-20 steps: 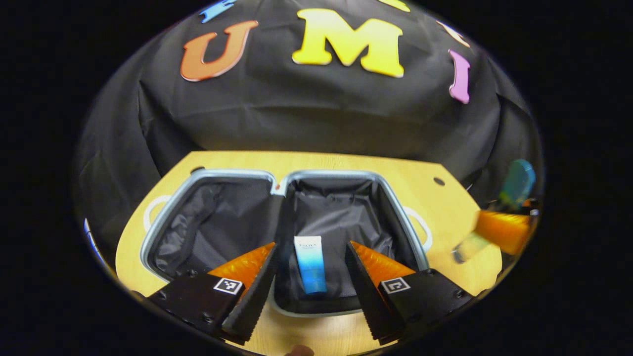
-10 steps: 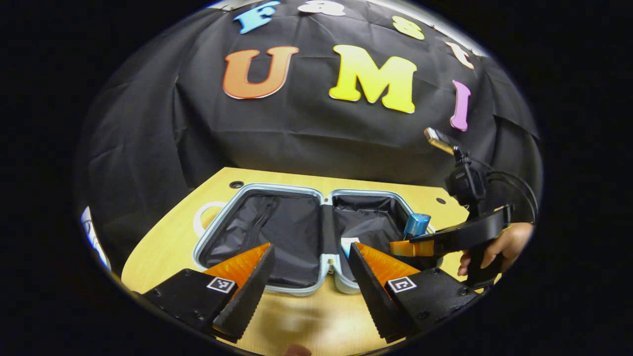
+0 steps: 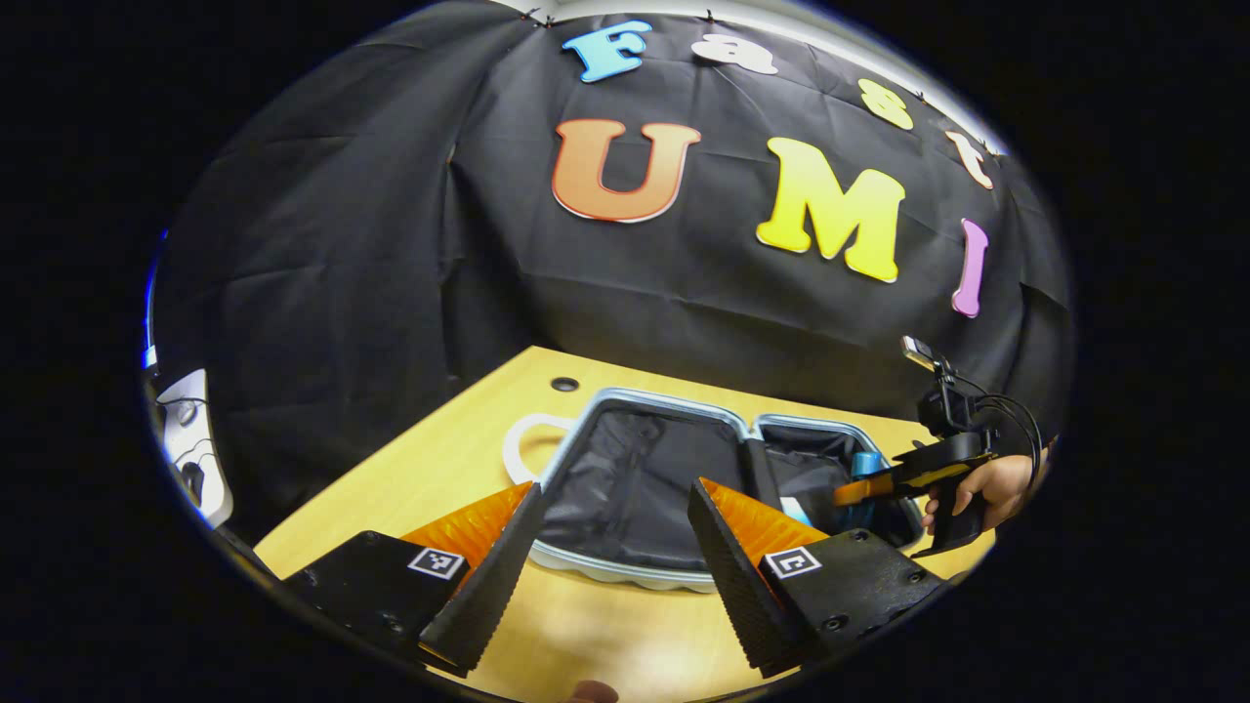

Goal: First open the suitcase, pack the skin care products into it, and then close the suitcase.

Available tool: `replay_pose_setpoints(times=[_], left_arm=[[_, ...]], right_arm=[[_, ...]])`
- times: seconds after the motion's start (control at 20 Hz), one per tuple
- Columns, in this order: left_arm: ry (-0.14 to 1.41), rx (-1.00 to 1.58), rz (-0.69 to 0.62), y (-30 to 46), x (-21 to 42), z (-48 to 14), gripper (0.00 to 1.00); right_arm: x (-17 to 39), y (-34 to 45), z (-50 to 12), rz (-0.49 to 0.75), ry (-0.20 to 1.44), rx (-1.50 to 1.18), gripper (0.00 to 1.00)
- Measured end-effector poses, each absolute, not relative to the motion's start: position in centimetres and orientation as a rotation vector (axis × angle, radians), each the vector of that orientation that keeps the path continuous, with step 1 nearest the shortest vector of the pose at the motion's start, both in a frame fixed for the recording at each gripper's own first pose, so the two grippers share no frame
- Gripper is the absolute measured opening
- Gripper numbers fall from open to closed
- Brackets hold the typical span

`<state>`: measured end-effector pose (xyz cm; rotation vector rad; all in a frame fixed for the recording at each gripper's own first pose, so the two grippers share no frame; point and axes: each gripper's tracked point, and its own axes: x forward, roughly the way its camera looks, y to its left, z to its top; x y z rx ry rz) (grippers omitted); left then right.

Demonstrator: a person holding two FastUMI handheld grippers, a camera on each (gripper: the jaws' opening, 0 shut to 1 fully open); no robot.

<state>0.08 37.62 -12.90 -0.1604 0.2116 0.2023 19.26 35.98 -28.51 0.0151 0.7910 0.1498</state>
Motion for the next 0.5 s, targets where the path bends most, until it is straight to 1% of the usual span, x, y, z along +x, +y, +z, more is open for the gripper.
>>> replay_pose_setpoints(times=[0.25, 0.35, 0.45, 0.5], left_arm=[[0.271, -0.235, 0.285, 43.8, 1.5, -15.6, 0.96], [0.27, -0.307, 0.291, 45.8, 2.5, -16.1, 0.96], [0.307, -0.358, 0.325, 47.9, 3.2, -17.4, 0.98], [0.312, -0.382, 0.342, 47.6, 4.1, -18.4, 0.97]], right_arm=[[20.7, 35.3, -30.4, 0.042, 0.841, 0.01, 0.36], [20.8, 35.3, -30.4, 0.035, 0.843, 0.0, 0.36], [20.7, 35.4, -30.3, 0.039, 0.843, -0.027, 0.37], [20.7, 35.4, -30.3, 0.039, 0.842, -0.029, 0.37]])
